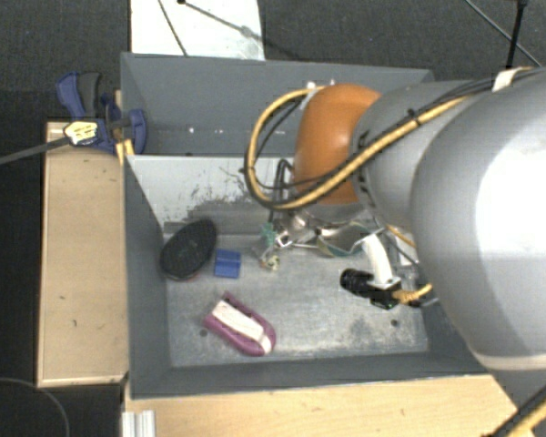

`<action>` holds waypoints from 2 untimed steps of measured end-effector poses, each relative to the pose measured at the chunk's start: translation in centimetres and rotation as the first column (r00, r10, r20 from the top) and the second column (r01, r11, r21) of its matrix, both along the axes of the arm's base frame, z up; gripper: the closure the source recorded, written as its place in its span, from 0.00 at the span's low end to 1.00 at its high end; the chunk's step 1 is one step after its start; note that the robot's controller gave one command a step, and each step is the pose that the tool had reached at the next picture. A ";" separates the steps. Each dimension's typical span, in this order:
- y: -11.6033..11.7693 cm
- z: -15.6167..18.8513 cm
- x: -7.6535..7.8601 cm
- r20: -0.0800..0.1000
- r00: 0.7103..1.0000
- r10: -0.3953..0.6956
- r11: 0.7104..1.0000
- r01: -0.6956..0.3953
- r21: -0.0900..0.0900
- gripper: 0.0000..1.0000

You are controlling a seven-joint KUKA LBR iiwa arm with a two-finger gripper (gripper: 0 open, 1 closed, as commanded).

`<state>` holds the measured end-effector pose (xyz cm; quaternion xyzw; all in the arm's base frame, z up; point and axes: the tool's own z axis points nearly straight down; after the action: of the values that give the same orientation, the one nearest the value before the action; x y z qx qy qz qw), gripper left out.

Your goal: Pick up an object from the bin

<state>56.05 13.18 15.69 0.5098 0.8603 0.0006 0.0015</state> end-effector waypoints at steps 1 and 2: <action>1.4 0.1 -0.4 0.002 0.998 -0.067 0.998 0.067 0.001 1.00; 5.0 -2.3 2.1 -0.001 0.994 -0.105 0.994 0.105 0.002 1.00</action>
Offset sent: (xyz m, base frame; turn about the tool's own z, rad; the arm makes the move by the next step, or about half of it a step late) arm -0.0042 0.0134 0.0014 0.0705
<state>58.10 18.22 13.40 0.5543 0.8323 0.0010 0.0006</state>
